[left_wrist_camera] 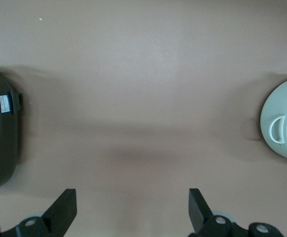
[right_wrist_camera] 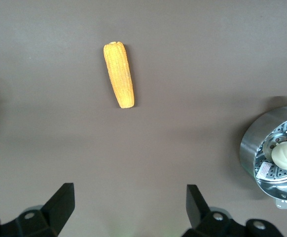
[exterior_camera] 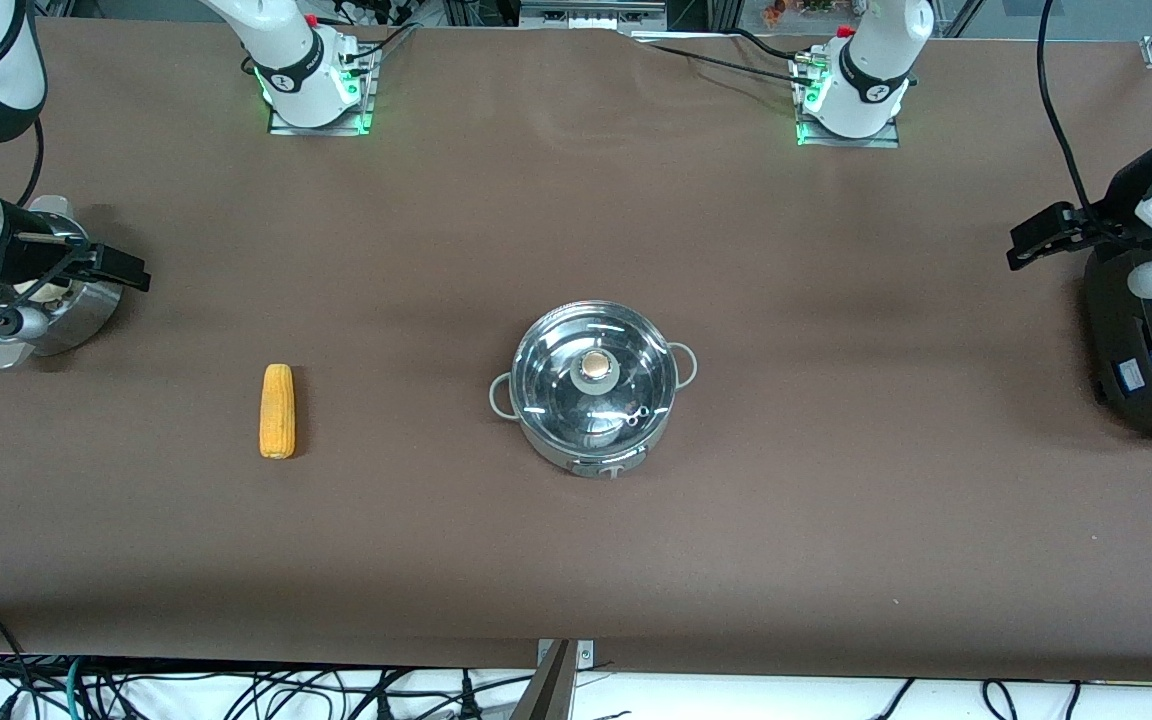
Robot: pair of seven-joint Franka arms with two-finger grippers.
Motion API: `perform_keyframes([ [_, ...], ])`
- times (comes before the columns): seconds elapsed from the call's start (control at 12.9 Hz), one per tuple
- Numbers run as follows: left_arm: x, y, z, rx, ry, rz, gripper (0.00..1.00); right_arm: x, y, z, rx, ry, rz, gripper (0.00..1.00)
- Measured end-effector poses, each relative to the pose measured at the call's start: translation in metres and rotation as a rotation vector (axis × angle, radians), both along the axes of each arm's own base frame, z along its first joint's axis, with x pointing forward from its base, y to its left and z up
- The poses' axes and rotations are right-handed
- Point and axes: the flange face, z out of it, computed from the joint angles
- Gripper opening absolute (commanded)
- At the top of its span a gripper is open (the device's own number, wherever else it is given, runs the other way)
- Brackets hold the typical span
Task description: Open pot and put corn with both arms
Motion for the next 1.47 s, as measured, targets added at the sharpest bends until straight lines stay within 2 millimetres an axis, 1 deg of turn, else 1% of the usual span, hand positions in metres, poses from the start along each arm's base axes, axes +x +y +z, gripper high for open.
perform_keyframes([
  [0.7,0.001,-0.001,0.001,-0.001,-0.008,-0.001,1.0,0.0,0.0,0.0,0.0,0.0,0.0,1.0],
  [1.08,0.006,0.0,-0.001,-0.004,-0.02,-0.001,1.0,0.0,0.0,0.001,0.002,-0.003,0.015,1.0],
  [1.47,0.013,0.002,-0.011,-0.008,-0.005,0.0,1.0,0.002,0.0,0.006,0.003,-0.016,0.022,1.0],
])
